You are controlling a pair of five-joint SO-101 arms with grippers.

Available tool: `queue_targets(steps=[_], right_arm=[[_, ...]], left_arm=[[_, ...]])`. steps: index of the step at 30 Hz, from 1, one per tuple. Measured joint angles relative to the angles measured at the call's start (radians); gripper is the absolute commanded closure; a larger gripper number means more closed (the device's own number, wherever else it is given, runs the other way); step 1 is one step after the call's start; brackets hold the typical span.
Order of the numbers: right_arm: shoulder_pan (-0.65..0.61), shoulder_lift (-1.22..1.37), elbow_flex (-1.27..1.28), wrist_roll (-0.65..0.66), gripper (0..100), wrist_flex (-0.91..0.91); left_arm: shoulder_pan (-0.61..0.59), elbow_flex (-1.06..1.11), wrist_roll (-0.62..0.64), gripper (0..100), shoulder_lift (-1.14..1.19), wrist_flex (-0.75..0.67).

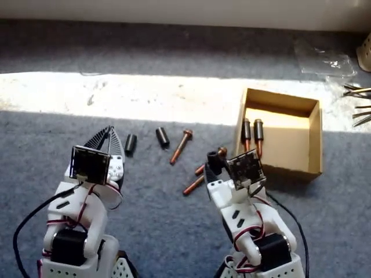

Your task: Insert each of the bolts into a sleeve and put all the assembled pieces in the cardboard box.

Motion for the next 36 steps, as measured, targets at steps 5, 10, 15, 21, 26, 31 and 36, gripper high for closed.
queue_targets(steps=[5,10,15,21,26,31,36], right_arm=[[0.006,0.0,0.061,-0.034,99.4,-0.063],[0.006,-0.005,0.153,-0.035,99.4,-0.147],[0.006,-0.005,0.196,-0.035,99.4,-0.195],[0.008,-0.005,0.199,-0.035,99.4,-0.198],[0.008,-0.005,0.199,-0.035,99.4,-0.198],[0.008,-0.005,0.222,-0.035,99.4,-0.198],[0.009,-0.005,0.222,-0.035,99.4,-0.198]], left_arm=[[0.06,-0.103,-0.021,97,0.127,0.015],[0.069,-0.285,-0.021,97,0.465,0.015],[0.147,-0.491,-0.02,97,0.807,0.015],[0.262,-0.643,-0.021,97,1.132,0.015],[0.31,-0.715,-0.021,97,1.366,0.015],[0.328,-0.815,-0.02,97,1.587,0.015],[0.328,-0.919,-0.02,97,1.778,0.015]])
